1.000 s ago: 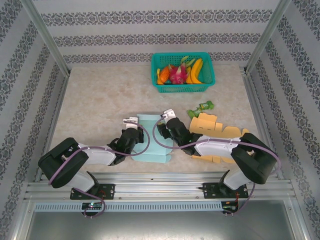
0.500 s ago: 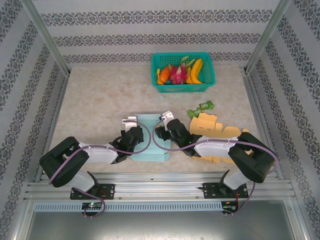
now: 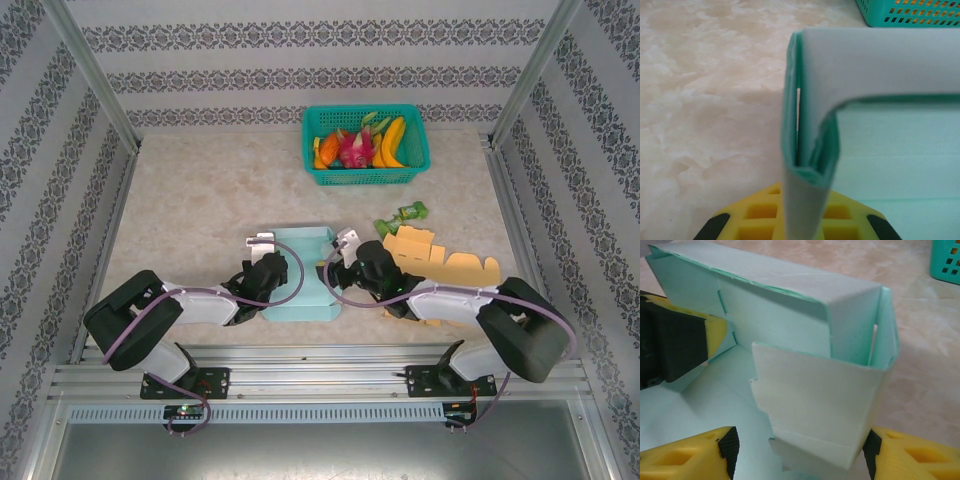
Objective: Fold the paper box
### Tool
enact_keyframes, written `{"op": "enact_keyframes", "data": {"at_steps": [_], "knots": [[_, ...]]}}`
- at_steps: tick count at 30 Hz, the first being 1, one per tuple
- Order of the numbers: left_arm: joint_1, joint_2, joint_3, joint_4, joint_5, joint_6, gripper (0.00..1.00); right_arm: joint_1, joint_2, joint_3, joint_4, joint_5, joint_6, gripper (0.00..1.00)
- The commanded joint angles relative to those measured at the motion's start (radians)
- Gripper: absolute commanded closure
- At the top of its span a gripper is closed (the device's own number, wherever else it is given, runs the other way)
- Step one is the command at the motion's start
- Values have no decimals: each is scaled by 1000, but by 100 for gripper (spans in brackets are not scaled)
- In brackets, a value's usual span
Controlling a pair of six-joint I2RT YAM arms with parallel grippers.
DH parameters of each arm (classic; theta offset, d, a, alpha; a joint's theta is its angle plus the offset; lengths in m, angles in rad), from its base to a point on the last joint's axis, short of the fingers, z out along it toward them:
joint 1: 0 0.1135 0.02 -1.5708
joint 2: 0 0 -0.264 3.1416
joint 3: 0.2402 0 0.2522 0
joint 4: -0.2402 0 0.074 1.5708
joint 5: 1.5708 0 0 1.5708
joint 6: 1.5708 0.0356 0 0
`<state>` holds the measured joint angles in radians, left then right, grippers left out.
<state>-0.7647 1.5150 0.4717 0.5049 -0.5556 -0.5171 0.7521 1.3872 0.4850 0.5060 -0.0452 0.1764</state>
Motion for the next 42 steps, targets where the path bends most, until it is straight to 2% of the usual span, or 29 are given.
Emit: {"op": "enact_keyframes", "data": {"at_steps": [1, 6, 11, 15, 20, 24, 30, 32, 37, 42], "knots": [[1, 5, 5, 40, 6, 12, 100, -31, -57, -22, 9, -126, -31, 32], [1, 6, 8, 44, 15, 31, 100, -68, -146, -55, -18, -225, -67, 27], [1, 5, 4, 57, 23, 39, 100, -96, -199, -75, -47, -221, -76, 27], [2, -10, 0, 55, 47, 57, 100, -154, -205, -107, -16, -249, -71, 32], [3, -20, -5, 56, 57, 69, 100, -175, -157, -96, -3, -284, -72, 41], [4, -35, -26, 98, 105, 95, 100, -178, -98, -70, -2, -291, -82, 43], [4, -51, -35, 132, 204, 128, 100, -174, -51, -34, 6, -372, -91, 56], [4, -47, -31, 127, 209, 129, 100, -162, -48, -28, 5, -379, -95, 58], [3, -18, -1, 95, 176, 112, 100, -101, -42, -8, -4, -290, -92, 62], [2, 1, 6, 106, 187, 100, 100, -57, -38, 29, -25, -65, -40, 59]]}}
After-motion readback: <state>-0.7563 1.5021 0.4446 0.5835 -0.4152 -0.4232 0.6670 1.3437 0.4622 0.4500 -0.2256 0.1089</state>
